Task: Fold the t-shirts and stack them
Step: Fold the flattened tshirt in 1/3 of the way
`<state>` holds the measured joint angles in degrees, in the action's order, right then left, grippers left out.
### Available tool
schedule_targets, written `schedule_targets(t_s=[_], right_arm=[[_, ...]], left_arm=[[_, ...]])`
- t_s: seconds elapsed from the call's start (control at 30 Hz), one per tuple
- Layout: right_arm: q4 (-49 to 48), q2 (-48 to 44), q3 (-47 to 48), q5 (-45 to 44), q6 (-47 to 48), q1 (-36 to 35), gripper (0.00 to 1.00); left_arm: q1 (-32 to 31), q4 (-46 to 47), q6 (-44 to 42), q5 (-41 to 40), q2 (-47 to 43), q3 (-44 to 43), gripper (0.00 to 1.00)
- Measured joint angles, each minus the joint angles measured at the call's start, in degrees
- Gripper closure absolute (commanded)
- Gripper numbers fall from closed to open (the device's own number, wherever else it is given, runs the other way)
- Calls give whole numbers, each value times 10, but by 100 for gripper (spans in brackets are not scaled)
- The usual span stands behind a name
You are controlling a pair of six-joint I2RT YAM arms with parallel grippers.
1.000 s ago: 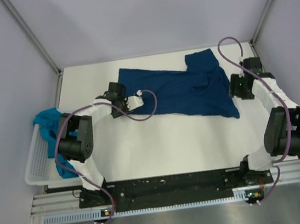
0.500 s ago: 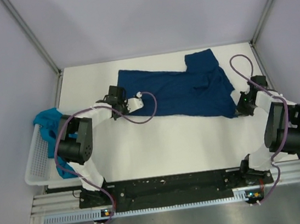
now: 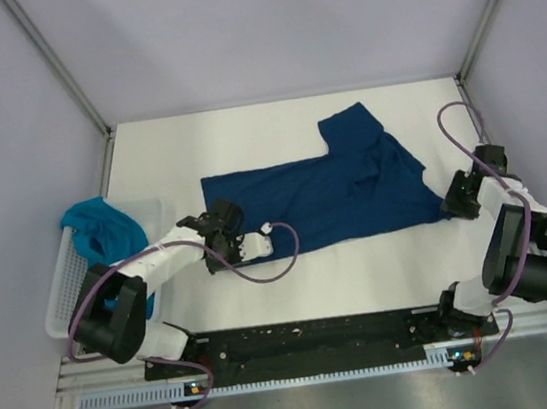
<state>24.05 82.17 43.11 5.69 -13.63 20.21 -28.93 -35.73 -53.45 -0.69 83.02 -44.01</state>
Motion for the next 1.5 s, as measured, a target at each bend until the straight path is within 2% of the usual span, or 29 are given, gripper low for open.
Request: schedule_targets(t_s=[0.03, 0.1, 0.17, 0.23, 0.37, 0.53, 0.63, 0.73, 0.83, 0.87, 0.97, 1.03, 1.3, 1.5], right_arm=[[0, -5, -2, -7, 0, 7, 51], [0, -14, -3, -19, -2, 18, 50], [-1, -25, -3, -26, -1, 24, 50], [0, -38, -2, -26, -1, 24, 50], [10, -65, 14, -27, -5, 10, 50], [16, -93, 70, -51, 12, -115, 55], [10, -86, 100, -21, 19, -180, 62], [-6, -54, 112, 19, 14, -213, 68], [-16, 3, 113, 53, 3, -226, 71], [-16, 25, 113, 56, 0, -227, 72], [-14, 77, 113, 46, -5, -228, 72], [-12, 100, 113, 32, -6, -226, 73], [-14, 125, 109, 13, -12, -213, 73], [-4, 121, 110, -1, -6, -213, 68]], left_arm=[[-5, -20, 4, 7, -8, 0, 51], [-4, -57, 17, 10, -26, 0, 47], [-1, -83, 29, 10, -41, -7, 49], [4, -107, 44, 9, -49, -37, 55], [5, -83, 67, 9, -42, -106, 59], [5, -53, 77, 17, 22, -148, 59], [5, -52, 77, 30, 63, -155, 59], [5, -50, 75, 29, 79, -155, 59], [5, -31, 75, 10, 90, -155, 65], [5, -23, 76, 0, 94, -155, 71], [6, 7, 79, -38, 116, -154, 81], [9, 22, 83, -60, 138, -155, 84], [59, 32, 129, -85, 204, -210, 80], [95, 43, 174, -97, 233, -249, 66]])
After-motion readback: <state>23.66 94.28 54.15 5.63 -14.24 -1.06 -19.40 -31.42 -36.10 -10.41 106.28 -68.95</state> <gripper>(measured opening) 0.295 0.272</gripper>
